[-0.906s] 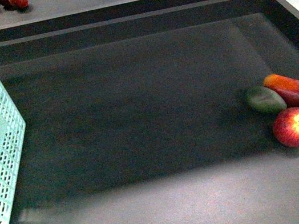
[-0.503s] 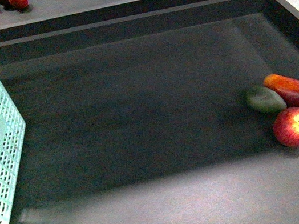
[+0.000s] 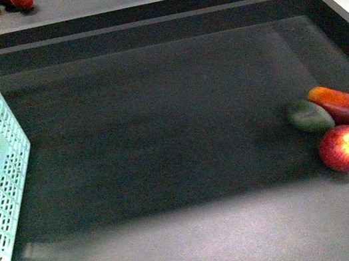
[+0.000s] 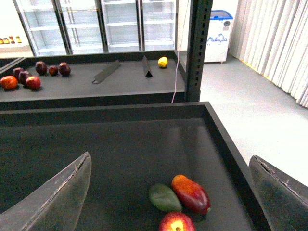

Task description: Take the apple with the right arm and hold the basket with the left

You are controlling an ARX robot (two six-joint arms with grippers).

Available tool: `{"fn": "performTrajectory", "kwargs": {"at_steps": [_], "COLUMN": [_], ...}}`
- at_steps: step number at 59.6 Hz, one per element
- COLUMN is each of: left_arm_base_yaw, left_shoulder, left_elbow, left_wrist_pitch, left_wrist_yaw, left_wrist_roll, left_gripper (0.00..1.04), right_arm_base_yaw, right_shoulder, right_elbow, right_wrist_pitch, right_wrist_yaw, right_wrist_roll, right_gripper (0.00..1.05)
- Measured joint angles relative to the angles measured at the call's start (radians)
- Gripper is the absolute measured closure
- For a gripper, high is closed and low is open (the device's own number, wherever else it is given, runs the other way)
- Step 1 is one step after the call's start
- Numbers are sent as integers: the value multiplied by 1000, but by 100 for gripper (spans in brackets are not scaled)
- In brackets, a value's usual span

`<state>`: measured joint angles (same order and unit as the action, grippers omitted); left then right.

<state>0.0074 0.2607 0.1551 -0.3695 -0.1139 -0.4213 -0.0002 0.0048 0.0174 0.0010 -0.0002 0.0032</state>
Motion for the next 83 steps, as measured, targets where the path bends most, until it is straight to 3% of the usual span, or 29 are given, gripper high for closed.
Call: {"fn": "performTrajectory", "kwargs": {"at_steps": [6, 11, 17, 27, 35, 46, 83], "left_arm_base_yaw": [53, 198, 321, 474, 488, 473, 458], "left_shoulder": [66, 227, 432, 936, 1215, 1372, 1604], "left_elbow": [16, 51, 84, 252, 407, 557, 756], "left_wrist_pitch": [40, 205, 375, 706, 803, 824, 800], "left_wrist_yaw": [80, 239, 347, 397, 403, 369, 322], "left_wrist_roll": [-132, -259, -364, -530, -673, -775, -804], "left_gripper": [7, 7, 7, 7, 7, 7, 7], "right_arm_base_yaw": [0, 0, 0, 0, 0, 0, 0], "right_shoulder": [0, 0, 0, 0, 0, 0, 0], "right_elbow": [0, 0, 0, 0, 0, 0, 0], "right_wrist_pitch": [0, 0, 0, 0, 0, 0, 0], "right_wrist_yaw": [0, 0, 0, 0, 0, 0, 0], "right_wrist_roll": [0, 0, 0, 0, 0, 0, 0], "right_gripper": [9, 9, 9, 9, 9, 9, 9]}}
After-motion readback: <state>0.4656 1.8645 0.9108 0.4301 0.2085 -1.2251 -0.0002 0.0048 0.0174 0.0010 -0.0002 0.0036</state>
